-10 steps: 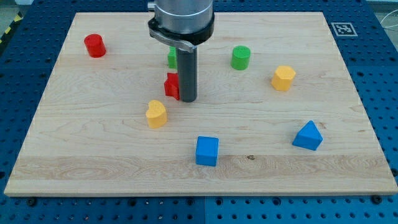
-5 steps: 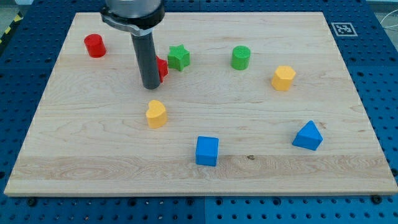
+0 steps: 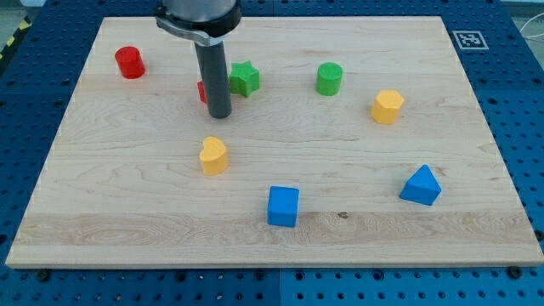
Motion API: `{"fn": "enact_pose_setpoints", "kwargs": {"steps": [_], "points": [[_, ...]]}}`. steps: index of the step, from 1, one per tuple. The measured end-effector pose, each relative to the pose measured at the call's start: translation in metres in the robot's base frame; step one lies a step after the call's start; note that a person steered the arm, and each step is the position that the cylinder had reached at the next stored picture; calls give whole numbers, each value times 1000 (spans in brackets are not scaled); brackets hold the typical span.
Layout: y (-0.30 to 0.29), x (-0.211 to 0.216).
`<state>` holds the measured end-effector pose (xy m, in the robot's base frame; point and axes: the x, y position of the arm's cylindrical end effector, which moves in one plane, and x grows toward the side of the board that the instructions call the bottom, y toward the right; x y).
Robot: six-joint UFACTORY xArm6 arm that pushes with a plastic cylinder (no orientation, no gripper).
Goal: Slide the red star closer to the green star
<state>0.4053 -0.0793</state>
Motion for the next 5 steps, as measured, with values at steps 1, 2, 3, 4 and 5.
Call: {"fn": "enact_pose_setpoints", "kwargs": {"steps": [1, 2, 3, 4, 5], "points": [[-7, -14], [-16, -15], [-18, -22], [-18, -28], [-18, -29]]}}
